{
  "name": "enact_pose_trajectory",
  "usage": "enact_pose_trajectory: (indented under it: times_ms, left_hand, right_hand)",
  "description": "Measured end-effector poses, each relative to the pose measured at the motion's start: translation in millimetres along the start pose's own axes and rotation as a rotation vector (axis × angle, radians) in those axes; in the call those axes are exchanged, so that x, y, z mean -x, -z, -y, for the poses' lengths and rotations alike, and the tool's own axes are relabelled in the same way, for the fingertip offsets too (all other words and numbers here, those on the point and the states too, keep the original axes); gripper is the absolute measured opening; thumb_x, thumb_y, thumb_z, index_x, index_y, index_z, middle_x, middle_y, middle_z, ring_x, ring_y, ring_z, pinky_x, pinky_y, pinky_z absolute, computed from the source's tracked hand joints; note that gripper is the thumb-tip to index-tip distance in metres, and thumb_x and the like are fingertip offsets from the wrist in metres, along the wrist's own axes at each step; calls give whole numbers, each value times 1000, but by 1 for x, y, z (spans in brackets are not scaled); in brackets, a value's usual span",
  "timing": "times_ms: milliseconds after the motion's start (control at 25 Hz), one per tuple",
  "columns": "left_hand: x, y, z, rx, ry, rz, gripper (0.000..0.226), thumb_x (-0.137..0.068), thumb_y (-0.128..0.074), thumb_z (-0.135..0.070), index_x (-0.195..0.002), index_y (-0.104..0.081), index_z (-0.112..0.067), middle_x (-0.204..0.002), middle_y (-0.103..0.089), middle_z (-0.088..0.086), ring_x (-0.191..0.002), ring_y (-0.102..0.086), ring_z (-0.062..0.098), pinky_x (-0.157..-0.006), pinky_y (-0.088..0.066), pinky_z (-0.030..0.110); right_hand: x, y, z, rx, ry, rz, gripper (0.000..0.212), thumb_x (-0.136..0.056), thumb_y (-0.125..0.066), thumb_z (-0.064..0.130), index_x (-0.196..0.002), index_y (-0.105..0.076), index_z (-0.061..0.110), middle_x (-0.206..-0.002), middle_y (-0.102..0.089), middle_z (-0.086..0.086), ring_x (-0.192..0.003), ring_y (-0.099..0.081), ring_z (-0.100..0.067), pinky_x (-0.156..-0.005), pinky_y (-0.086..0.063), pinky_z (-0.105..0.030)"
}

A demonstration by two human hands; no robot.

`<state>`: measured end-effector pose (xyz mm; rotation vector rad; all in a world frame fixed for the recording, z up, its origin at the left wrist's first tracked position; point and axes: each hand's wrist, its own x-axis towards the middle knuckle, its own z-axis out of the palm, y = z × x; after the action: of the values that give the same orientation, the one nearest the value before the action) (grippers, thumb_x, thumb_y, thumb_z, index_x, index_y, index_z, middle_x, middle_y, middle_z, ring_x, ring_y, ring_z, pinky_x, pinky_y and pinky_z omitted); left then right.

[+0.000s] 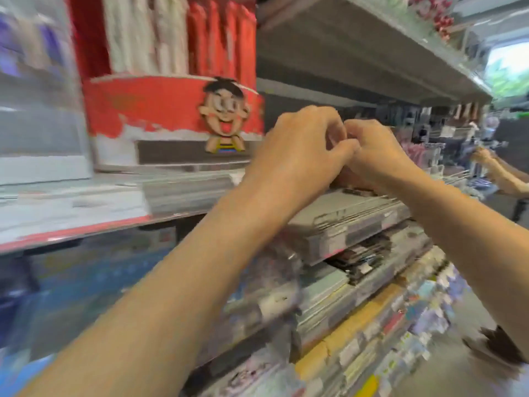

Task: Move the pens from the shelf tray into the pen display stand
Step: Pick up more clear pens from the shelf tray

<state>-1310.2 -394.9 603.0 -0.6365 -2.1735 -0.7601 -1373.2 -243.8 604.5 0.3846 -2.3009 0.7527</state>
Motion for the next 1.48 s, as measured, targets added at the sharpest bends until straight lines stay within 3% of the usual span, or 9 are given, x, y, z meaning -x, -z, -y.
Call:
enact_pose_trajectory:
  times_ms: [280, 480, 600, 880, 1000, 1120, 1200, 1320, 1480]
  left_hand:
    - [-77, -142, 2, -196, 29, 135, 26, -97, -62, -39, -117, -65, -24, -112, -69, -2, -104, -62, 19, -87, -50, 38]
    - [-121, -215, 11, -338, 179, 143, 26, -95, -64, -43, -114, -64, -26, -110, -66, 1, -100, -62, 24, -85, -52, 41]
    - [-169, -264, 23, -390, 434, 293, 29, -92, -66, -45, -106, -72, -20, -104, -72, 6, -96, -67, 25, -77, -50, 31]
    - [-247, -382, 89, -207, 1104, 555, 47, -100, -58, -42, -109, -56, 4, -96, -66, 22, -67, -61, 28, -71, -59, 38]
    - [-257, -404, 108, -255, 1236, 534, 38, -100, -55, -41, -93, -52, -4, -81, -52, 12, -61, -50, 22, -58, -49, 30]
    - [-264, -414, 112, -297, 1280, 541, 28, -97, -57, -33, -83, -51, -11, -80, -51, 7, -63, -48, 19, -58, -47, 27]
    - [-266, -416, 112, -320, 1268, 576, 21, -97, -59, -32, -108, -60, -15, -107, -62, 10, -86, -58, 23, -83, -55, 30]
    - [-267, -411, 115, -343, 1266, 622, 53, -98, -58, -41, -141, -49, -12, -140, -55, 10, -121, -60, 27, -106, -48, 37]
    - [-266, -405, 128, -335, 1318, 560, 38, -96, -62, -42, -97, -54, -5, -94, -57, 13, -73, -59, 23, -66, -58, 34]
  right_hand:
    - [-104, -35, -166, 140, -115, 299, 28, -97, -55, 1, -121, -62, -10, -122, -62, -31, -118, -57, -46, -100, -46, -50]
    - [-170, -68, -266, 443, -17, 591, 43, -94, -65, 31, -126, -64, 3, -127, -65, -19, -116, -61, -35, -102, -48, -46]
    - [-202, -75, -308, 625, 103, 731, 43, -94, -62, 43, -122, -68, 10, -117, -70, -13, -104, -67, -31, -88, -52, -35]
    - [-229, -77, -329, 598, 266, 916, 37, -101, -53, 31, -70, -50, 11, -71, -53, -5, -31, -54, -13, -34, -46, -21]
    - [-236, -80, -337, 577, 371, 940, 33, -100, -56, 32, -74, -48, 13, -76, -53, -4, -63, -61, -22, -72, -55, -36]
    - [-242, -81, -351, 357, 254, 1033, 24, -95, -65, 28, -89, -52, 8, -90, -67, -14, -77, -71, -30, -72, -59, -42]
    - [-242, -80, -359, 193, 146, 1128, 30, -90, -75, 24, -99, -58, 0, -102, -69, -22, -88, -73, -38, -78, -61, -49]
    - [-238, -78, -365, 120, 109, 1214, 35, -80, -84, 20, -101, -66, -2, -102, -71, -22, -91, -73, -40, -83, -60, -56]
    - [-233, -80, -361, 202, 164, 1216, 20, -83, -81, 13, -85, -64, 2, -91, -71, -19, -85, -73, -38, -77, -63, -49]
